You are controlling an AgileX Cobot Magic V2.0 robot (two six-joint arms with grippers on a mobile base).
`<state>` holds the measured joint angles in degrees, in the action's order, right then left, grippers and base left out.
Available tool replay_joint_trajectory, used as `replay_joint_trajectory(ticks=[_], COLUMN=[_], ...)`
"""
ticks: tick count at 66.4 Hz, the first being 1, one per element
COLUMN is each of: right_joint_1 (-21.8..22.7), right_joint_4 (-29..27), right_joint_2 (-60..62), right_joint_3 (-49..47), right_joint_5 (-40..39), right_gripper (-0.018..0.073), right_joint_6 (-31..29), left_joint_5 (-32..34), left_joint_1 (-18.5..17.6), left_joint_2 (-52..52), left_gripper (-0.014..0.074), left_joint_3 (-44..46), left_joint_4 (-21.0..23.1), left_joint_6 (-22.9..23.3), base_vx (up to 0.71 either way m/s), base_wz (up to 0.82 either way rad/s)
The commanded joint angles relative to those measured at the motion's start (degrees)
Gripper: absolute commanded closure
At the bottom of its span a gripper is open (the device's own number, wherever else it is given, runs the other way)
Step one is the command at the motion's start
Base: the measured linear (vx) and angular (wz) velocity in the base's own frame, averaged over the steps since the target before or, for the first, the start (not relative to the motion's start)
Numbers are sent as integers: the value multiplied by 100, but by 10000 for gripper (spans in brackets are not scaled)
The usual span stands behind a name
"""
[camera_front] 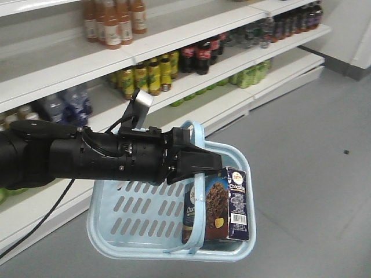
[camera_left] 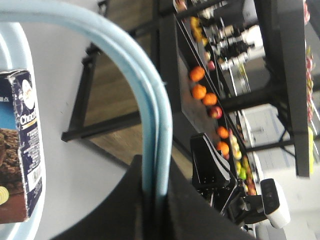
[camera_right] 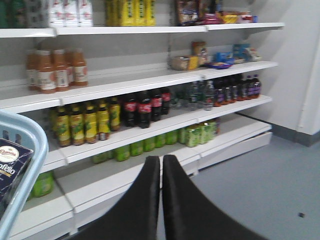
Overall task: Left arm holds basket, right arm returns cookies
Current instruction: 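Hold the basket in the left gripper while the base turns around, then hold the basket while the base drives to the snack shelf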
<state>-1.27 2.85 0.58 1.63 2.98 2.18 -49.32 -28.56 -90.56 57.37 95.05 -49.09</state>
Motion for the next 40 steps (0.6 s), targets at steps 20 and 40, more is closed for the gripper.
replay_joint_trajectory(ticks=[20,40], right_joint_1=[19,19], right_joint_4=[39,39], right_joint_2=[64,64], right_joint_3=[16,16], right_joint_5=[-406,-406], right_gripper=[563,563], right_joint_6=[-48,-48], left_joint_5=[-300,-294], left_joint_1=[-19,-19], left_joint_2=[259,259], left_gripper=[603,603], left_joint_3=[214,214], left_joint_4=[642,642], left_joint_6=[-51,-51], base_vx=[25,20], base_wz=[-88,-75])
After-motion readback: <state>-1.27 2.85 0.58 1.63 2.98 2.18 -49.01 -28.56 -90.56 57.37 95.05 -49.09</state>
